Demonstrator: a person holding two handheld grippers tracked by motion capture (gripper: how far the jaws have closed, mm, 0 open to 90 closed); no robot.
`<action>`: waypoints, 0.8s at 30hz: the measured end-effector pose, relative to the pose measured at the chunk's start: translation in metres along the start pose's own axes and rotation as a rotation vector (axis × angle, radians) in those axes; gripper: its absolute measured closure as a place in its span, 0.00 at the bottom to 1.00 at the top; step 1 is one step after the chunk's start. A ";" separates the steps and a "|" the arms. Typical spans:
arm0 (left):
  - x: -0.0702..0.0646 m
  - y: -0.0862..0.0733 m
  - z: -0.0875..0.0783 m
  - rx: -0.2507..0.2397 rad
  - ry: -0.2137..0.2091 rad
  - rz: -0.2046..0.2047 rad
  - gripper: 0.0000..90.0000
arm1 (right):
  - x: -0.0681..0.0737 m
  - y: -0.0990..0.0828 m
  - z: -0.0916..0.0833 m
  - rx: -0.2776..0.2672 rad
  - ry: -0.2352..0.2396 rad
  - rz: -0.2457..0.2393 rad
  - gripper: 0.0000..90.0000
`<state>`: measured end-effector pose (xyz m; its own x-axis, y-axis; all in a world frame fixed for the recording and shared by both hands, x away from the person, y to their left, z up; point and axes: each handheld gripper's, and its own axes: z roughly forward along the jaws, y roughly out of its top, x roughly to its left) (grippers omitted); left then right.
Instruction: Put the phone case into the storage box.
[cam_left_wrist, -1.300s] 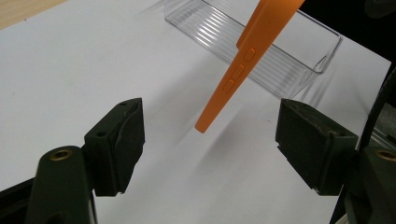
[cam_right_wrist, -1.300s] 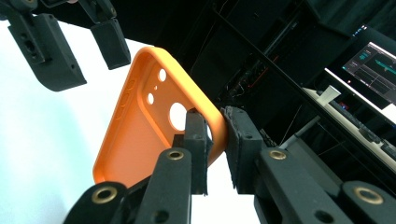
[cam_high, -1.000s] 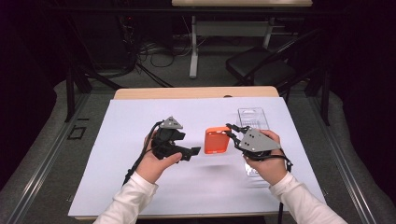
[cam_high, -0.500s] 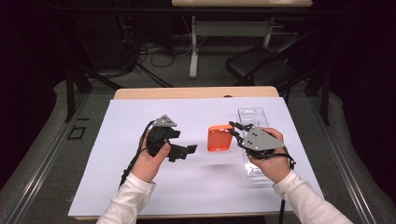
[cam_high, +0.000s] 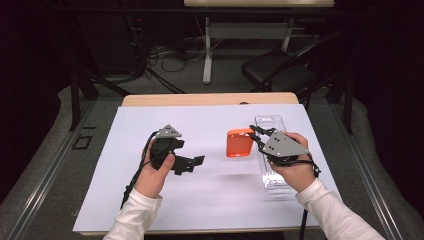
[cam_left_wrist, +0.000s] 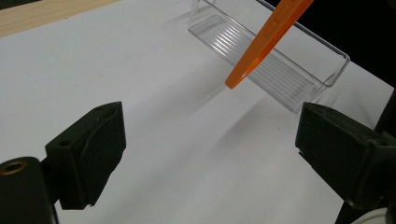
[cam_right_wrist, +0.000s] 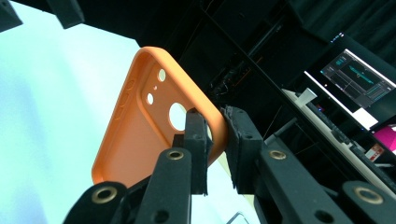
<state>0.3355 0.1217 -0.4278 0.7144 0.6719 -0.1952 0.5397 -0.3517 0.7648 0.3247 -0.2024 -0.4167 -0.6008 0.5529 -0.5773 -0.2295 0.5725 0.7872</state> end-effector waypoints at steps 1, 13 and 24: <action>0.001 -0.001 -0.001 0.003 -0.007 -0.003 0.10 | -0.001 0.001 0.000 -0.001 -0.003 0.000 0.89; 0.005 -0.009 -0.007 -0.022 -0.032 -0.030 0.09 | -0.014 0.003 -0.002 0.000 -0.022 -0.020 0.89; 0.004 -0.012 -0.008 -0.021 -0.043 -0.035 0.09 | -0.034 -0.003 -0.005 0.005 -0.053 -0.028 0.89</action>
<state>0.3286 0.1341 -0.4329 0.7143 0.6544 -0.2479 0.5554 -0.3146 0.7697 0.3415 -0.2260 -0.3986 -0.5528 0.5675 -0.6102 -0.2423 0.5911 0.7693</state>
